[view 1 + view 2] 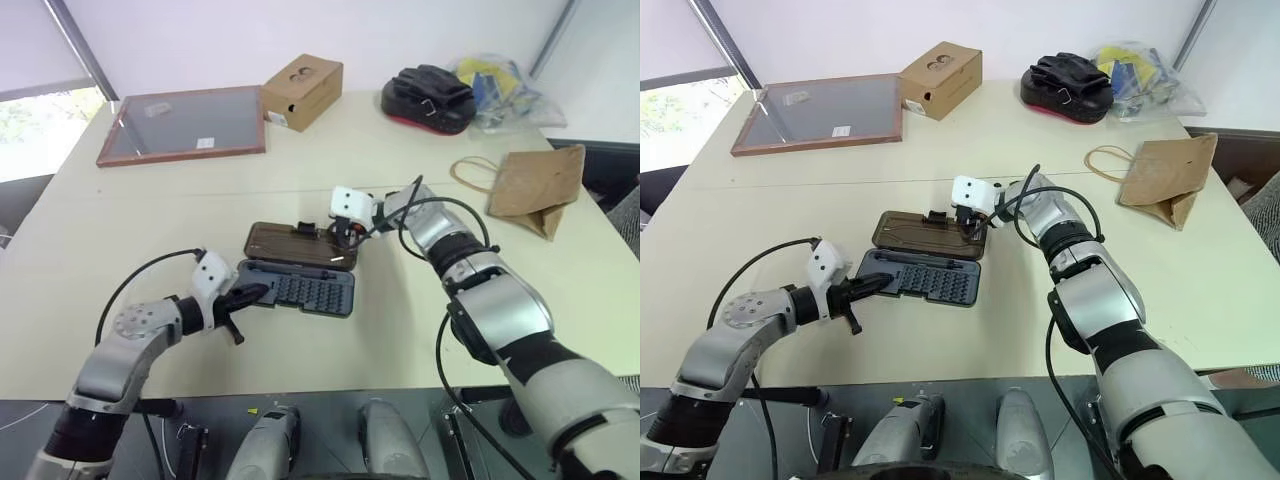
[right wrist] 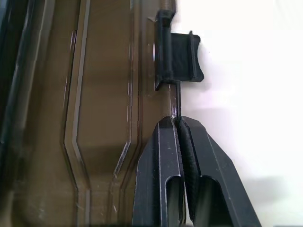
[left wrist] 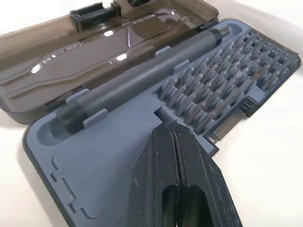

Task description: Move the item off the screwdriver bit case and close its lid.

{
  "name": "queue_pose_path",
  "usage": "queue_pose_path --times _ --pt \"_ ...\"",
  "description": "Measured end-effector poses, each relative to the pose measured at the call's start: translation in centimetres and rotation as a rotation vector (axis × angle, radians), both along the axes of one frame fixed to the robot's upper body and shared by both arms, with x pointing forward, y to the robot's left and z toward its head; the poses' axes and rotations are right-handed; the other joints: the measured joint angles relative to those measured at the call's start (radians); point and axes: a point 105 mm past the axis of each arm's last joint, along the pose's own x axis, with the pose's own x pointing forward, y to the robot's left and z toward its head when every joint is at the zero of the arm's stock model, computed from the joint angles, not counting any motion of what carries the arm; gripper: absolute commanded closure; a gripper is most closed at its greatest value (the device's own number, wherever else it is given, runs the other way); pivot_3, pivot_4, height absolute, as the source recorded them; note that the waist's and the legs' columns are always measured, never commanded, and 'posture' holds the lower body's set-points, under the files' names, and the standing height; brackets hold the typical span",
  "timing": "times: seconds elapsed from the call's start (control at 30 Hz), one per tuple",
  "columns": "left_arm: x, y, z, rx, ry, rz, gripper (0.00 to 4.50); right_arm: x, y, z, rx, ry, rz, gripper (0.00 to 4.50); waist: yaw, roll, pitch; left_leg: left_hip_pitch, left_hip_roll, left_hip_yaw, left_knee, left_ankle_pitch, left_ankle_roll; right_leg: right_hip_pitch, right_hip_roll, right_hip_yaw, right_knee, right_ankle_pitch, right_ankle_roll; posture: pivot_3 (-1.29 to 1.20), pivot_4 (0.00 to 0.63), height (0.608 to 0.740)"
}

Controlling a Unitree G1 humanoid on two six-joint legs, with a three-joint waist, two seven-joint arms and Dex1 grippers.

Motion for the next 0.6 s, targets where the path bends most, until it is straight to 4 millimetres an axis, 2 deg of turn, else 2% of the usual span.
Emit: queue_pose_path --times 0.1,0.23,0.37,0.43,0.5,0.6 --pt "1.6 0.3 2.7 -0.058 -0.072 0.043 4.5 0.1 0.2 0.5 -0.005 -0.092 0.032 4.46 0.0 0.0 0.001 0.0 0.0 0.0 0.0 0.001 -0.001 -0.001 0.001 0.0 0.0 0.001 -0.001 0.0 0.15 0.74" --pt "3.7 1.2 6.3 -0.148 -0.15 0.115 4.5 0.2 -0.3 2.3 0.007 -0.217 0.055 4.46 0.001 -0.001 0.001 -0.001 0.0 0.0 0.0 0.001 -0.001 -0.002 0.001 0.0 0.0 0.001 -0.001 0.0 0.15 0.74" --pt "6.5 3.2 11.7 -0.283 -0.254 0.229 4.5 -1.2 -0.1 4.1 0.052 -0.337 0.105 4.46 0.007 -0.002 0.001 -0.004 0.001 0.0 0.001 0.001 -0.002 -0.004 0.001 0.0 0.0 0.001 0.0 0.0 0.15 0.74" --pt "7.6 4.8 13.7 -0.333 -0.29 0.29 4.5 -2.4 0.4 4.9 0.09 -0.387 0.132 4.46 0.004 -0.002 0.001 -0.004 0.001 0.001 0.001 0.001 -0.002 -0.004 0.001 0.001 0.0 0.001 0.0 0.0 0.15 0.74" --pt "8.5 6.6 14.2 -0.366 -0.283 0.351 4.5 -3.8 0.8 5.6 0.104 -0.436 0.162 4.46 0.0 -0.002 0.001 -0.004 0.001 0.001 0.0 0.001 -0.002 -0.004 0.001 0.001 -0.001 0.001 0.0 0.0 0.15 0.74" --pt "9.4 8.4 12.1 -0.398 -0.198 0.415 4.5 -5.2 1.3 6.3 0.12 -0.477 0.181 4.46 -0.002 -0.002 0.001 -0.004 0.001 0.002 0.001 0.001 -0.002 -0.005 0.001 0.001 0.0 0.001 0.0 0.0 0.15 0.74"
